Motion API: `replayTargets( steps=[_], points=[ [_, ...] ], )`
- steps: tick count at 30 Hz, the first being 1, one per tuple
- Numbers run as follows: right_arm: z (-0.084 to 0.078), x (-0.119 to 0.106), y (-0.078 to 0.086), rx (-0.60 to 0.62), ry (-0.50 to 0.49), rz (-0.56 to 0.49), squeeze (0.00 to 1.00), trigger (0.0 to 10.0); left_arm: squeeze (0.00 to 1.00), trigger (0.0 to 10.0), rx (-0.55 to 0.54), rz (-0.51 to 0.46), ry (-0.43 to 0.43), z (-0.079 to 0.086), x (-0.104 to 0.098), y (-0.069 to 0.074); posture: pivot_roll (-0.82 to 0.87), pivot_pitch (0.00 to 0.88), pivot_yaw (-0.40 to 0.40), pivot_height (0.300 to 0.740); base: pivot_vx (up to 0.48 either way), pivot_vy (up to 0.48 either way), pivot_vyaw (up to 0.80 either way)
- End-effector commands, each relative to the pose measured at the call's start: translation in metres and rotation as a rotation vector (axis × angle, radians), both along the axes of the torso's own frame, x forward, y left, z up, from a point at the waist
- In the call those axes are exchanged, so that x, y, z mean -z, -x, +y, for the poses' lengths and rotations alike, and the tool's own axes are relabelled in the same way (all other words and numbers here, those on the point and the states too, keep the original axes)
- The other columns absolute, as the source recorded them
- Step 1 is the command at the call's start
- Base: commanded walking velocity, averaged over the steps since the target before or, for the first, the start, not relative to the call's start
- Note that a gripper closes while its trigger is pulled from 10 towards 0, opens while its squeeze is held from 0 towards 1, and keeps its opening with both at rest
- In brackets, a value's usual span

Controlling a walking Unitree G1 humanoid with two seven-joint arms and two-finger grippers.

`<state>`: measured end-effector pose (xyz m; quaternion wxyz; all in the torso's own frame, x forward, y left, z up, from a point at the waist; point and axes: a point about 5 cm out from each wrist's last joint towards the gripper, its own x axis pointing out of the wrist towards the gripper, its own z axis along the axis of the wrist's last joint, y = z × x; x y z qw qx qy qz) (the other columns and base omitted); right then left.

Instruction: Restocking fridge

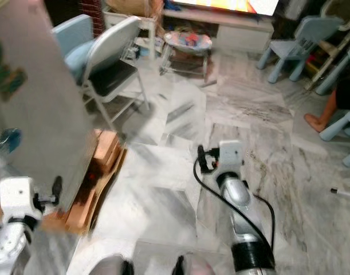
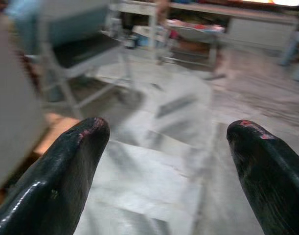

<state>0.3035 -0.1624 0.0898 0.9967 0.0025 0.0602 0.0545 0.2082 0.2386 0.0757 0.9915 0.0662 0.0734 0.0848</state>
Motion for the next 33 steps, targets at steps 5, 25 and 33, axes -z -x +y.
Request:
replayTargets(
  steps=[5, 25, 33],
  points=[
    [-0.003, -0.001, -0.001, 0.013, -0.004, -0.01, 0.0, 10.0, 0.0, 10.0, 0.01, -0.022, 0.015, 0.0, -0.005, 0.0, 0.07, 0.101, -0.013, 0.74, 0.0, 0.0, 0.0],
    [0.006, 0.012, 0.012, -0.037, -0.042, 0.031, 0.0, 10.0, 0.0, 10.0, 0.094, -0.046, 0.054, -0.021, 0.0, -0.013, 0.06, 0.104, -0.061, 0.74, 0.0, 0.332, 0.0],
    [0.006, 0.013, 0.014, -0.051, -0.059, 0.052, 0.0, 10.0, 0.0, 10.0, 0.174, -0.043, 0.043, -0.033, 0.0, -0.014, 0.06, 0.111, -0.066, 0.74, 0.248, 0.329, 0.0]
  ],
)
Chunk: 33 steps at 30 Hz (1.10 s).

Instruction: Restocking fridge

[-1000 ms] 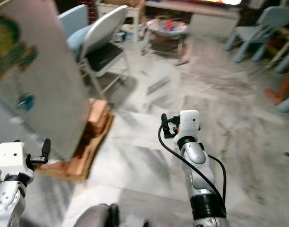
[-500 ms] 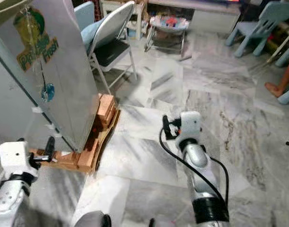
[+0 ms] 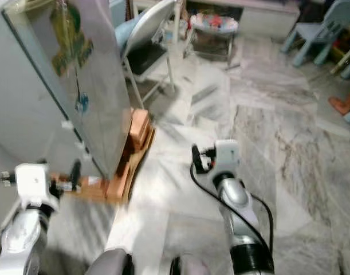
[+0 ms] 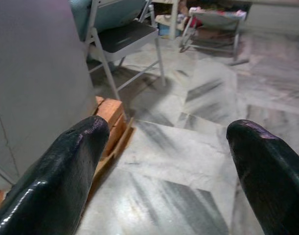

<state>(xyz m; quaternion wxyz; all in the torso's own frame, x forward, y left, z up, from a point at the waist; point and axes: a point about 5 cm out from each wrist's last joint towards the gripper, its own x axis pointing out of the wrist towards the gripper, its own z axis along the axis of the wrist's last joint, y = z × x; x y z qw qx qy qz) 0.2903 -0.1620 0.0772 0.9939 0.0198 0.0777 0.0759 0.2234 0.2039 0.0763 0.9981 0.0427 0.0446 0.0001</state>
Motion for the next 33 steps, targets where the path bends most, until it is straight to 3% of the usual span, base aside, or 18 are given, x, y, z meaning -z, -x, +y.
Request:
replayTargets(
  steps=[1, 8, 15, 20, 27, 33],
  points=[
    [0.005, 0.001, 0.0, -0.008, -0.023, 0.023, 0.0, 10.0, 0.0, 10.0, 0.005, 0.008, -0.013, 0.002, 0.001, 0.001, 0.06, 0.111, -0.066, 0.74, 0.405, 0.0, 0.0],
    [0.006, 0.002, 0.003, -0.015, -0.023, 0.027, 0.0, 10.0, 0.0, 10.0, 0.027, 0.02, 0.002, -0.005, 0.007, 0.0, 0.05, 0.112, -0.085, 0.74, 0.136, 0.0, -0.8],
    [0.006, 0.003, 0.003, -0.021, -0.029, 0.037, 0.0, 10.0, 0.0, 10.0, 0.064, -0.037, 0.028, -0.009, -0.004, -0.007, 0.05, 0.114, -0.08, 0.74, 0.0, 0.0, -0.8],
    [0.008, 0.001, 0.003, -0.036, -0.02, 0.026, 0.0, 10.0, 0.0, 10.0, 0.062, -0.048, 0.03, -0.01, -0.008, -0.008, 0.05, 0.116, -0.073, 0.74, 0.0, 0.0, 0.0],
    [0.007, 0.0, 0.005, -0.037, -0.019, 0.029, 0.0, 10.0, 0.0, 10.0, 0.009, -0.044, 0.038, 0.0, -0.007, -0.004, 0.06, 0.119, -0.066, 0.74, 0.301, 0.0, 0.0],
    [0.006, 0.003, 0.005, -0.029, -0.014, 0.037, 0.0, 10.0, 0.0, 10.0, 0.017, -0.051, 0.042, -0.001, -0.009, -0.007, 0.05, 0.118, -0.06, 0.74, 0.409, 0.0, 0.0]
  ],
)
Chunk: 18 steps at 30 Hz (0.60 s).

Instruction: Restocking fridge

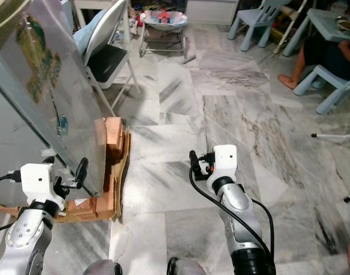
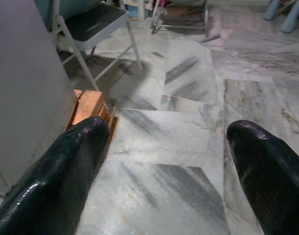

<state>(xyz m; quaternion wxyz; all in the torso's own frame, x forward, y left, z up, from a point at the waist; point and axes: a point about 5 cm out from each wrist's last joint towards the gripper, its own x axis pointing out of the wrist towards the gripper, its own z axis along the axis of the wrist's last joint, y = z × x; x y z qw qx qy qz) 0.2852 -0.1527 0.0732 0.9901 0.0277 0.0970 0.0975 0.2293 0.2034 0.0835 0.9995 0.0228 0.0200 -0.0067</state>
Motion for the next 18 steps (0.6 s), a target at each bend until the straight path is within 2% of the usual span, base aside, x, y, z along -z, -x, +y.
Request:
replayTargets(
  steps=[1, 4, 8, 18],
  points=[
    [-0.003, -0.002, -0.001, 0.014, 0.005, -0.003, 0.0, 10.0, 0.0, 10.0, -0.002, -0.004, 0.003, -0.001, -0.003, -0.003, 0.05, 0.116, -0.059, 0.74, 0.394, 0.0, 0.0],
    [-0.003, -0.001, -0.001, 0.013, 0.005, -0.003, 0.0, 10.0, 0.0, 10.0, -0.008, -0.005, 0.004, 0.0, -0.003, -0.004, 0.05, 0.117, -0.059, 0.74, 0.332, 0.0, 0.0],
    [-0.002, 0.0, -0.001, 0.003, 0.009, 0.007, 0.0, 10.0, 0.0, 10.0, -0.03, 0.01, -0.014, 0.002, 0.001, 0.0, 0.05, 0.118, -0.06, 0.74, 0.0, 0.0, 0.0],
    [-0.002, 0.001, 0.0, -0.012, 0.015, 0.025, 0.0, 10.0, 0.0, 10.0, -0.09, 0.03, -0.031, 0.02, 0.004, 0.016, 0.06, 0.136, -0.062, 0.74, 0.0, 0.0, 0.0]
  ],
)
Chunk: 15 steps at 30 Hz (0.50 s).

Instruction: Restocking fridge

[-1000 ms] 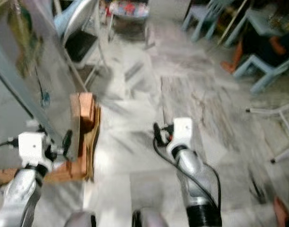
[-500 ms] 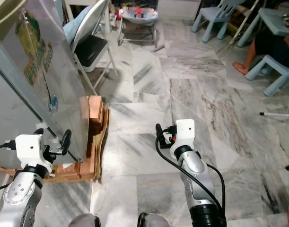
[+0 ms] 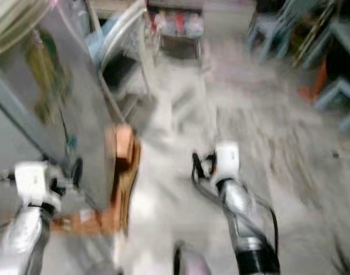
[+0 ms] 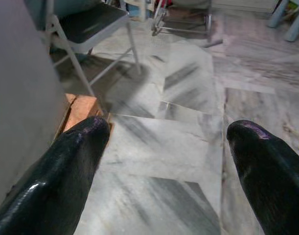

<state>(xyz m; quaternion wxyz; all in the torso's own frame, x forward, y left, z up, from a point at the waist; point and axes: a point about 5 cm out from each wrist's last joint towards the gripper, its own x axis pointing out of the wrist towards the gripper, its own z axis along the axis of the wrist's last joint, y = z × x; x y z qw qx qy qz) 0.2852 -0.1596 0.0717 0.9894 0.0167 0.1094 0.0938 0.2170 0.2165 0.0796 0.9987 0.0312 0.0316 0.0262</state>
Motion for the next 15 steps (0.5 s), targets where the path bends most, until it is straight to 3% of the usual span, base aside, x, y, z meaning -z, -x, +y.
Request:
replayTargets(
  steps=[1, 8, 15],
  points=[
    [0.005, -0.001, 0.0, -0.016, -0.01, 0.002, 0.0, 10.0, 0.0, 10.0, -0.027, 0.01, -0.014, 0.008, 0.0, 0.004, 0.06, 0.137, -0.063, 0.74, 0.0, 0.0, 0.0],
    [0.006, 0.002, 0.007, -0.036, 0.0, 0.084, 0.0, 10.0, 0.0, 10.0, -0.041, 0.005, -0.029, 0.012, -0.003, -0.004, 0.06, 0.15, -0.067, 0.74, 0.0, 0.0, 0.0],
    [0.006, 0.016, 0.025, -0.165, 0.04, 0.297, 0.0, 10.0, 0.0, 10.0, 0.049, -0.032, -0.006, 0.007, -0.016, -0.031, 0.03, 0.155, -0.064, 0.74, 0.0, 0.0, 0.0]
  ],
)
